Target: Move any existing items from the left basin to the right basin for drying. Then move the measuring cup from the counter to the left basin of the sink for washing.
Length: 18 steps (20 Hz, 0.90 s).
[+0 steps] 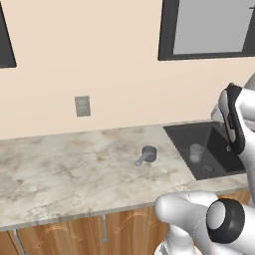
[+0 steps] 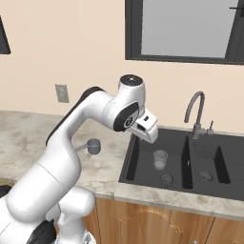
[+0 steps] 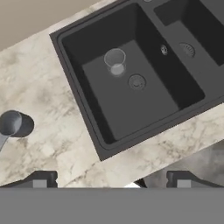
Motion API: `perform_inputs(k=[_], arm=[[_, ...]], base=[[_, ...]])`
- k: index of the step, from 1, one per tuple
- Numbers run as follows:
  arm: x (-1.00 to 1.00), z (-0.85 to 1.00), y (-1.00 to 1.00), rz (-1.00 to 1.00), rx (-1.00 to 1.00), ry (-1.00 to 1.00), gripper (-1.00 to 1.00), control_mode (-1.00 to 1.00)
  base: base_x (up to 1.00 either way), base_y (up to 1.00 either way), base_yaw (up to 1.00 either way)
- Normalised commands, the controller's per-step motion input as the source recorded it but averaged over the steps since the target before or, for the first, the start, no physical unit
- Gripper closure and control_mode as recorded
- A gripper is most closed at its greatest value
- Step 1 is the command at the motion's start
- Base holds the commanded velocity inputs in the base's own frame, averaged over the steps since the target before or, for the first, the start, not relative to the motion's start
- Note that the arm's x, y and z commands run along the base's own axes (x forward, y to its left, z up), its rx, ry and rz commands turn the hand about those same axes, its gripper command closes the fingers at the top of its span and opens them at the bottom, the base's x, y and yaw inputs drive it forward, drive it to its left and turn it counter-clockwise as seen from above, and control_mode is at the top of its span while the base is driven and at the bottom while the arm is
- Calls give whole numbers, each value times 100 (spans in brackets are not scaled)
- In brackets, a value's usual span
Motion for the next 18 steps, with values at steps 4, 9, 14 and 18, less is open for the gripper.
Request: perform_inputs(k=[4, 9, 14, 18], arm=[[25, -27, -46, -16, 0, 6, -100, -100], [46, -42, -35, -13, 0, 1, -100, -100], [45, -43, -26, -8, 0, 0, -100, -100], [36, -46, -13, -8, 0, 0, -100, -100]], base=[[0, 0, 0], [0, 0, 0], [0, 0, 0], [0, 0, 0]])
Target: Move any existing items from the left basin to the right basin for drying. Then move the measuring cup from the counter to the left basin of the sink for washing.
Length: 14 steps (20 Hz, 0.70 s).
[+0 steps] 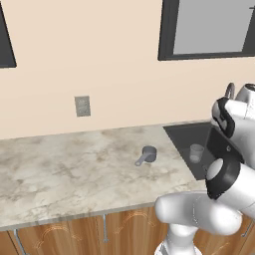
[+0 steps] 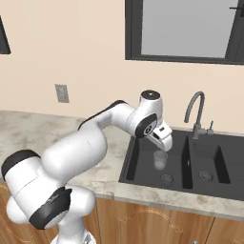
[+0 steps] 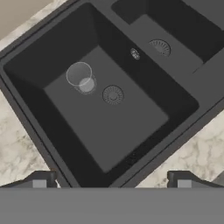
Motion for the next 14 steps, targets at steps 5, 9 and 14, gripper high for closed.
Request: perform_inputs(k=[5, 9, 14], arm=[[31, -47, 0, -9, 0, 0, -100, -100], [28, -36, -1, -10, 0, 0, -100, -100], [22, -29, 0, -10, 0, 0, -100, -100]], base=[[0, 0, 0], [0, 0, 0], [0, 0, 0]])
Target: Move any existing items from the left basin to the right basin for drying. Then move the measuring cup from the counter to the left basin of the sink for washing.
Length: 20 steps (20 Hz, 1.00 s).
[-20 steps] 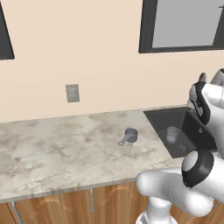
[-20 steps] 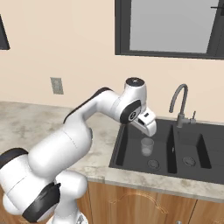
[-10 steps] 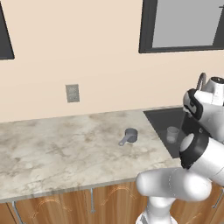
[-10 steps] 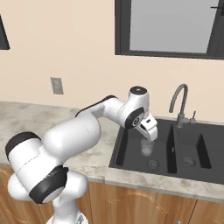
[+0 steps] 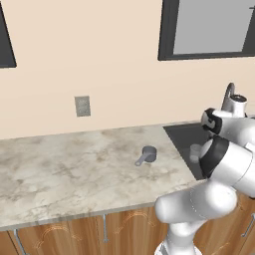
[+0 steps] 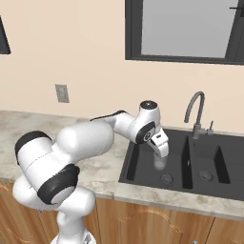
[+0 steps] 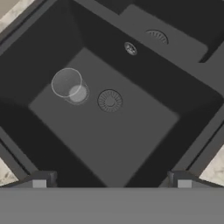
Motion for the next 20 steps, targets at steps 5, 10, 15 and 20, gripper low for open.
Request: perform_inputs(k=[5, 10, 15, 20], arm=[[16, -24, 0, -5, 1, 0, -100, -100], [11, -21, 0, -2, 0, 0, -100, -100], [13, -16, 0, -2, 0, 0, -100, -100], [12, -15, 0, -2, 0, 0, -100, -100]], base=[[0, 0, 0], [0, 0, 0], [0, 0, 0], [0, 0, 0]])
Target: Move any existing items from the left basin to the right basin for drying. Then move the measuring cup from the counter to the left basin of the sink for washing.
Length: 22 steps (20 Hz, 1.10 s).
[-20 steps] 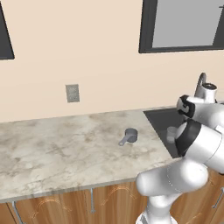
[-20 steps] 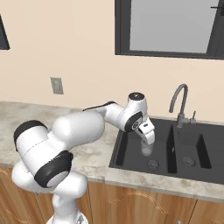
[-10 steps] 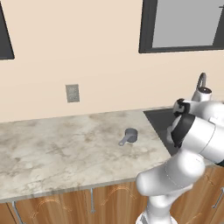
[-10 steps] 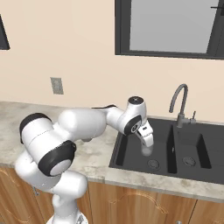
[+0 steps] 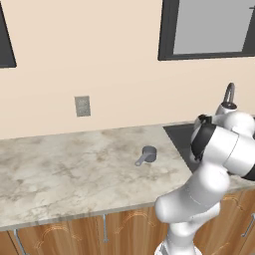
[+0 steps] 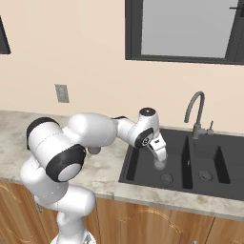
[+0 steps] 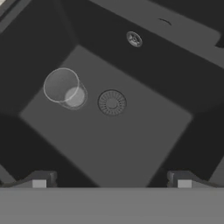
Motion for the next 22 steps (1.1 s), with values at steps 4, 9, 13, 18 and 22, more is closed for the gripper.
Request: perform_inputs(k=[4, 9, 13, 18, 22], arm=[[12, -15, 0, -1, 0, 0, -100, -100], [21, -10, 0, -3, 0, 2, -100, -100], [29, -3, 2, -5, 0, 5, -100, -100], [37, -1, 20, -9, 0, 6, -100, -100], [37, 0, 15, -9, 0, 7, -100, -100]], base=[[0, 0, 0], [0, 0, 0], [0, 0, 0], [0, 0, 0], [0, 0, 0]])
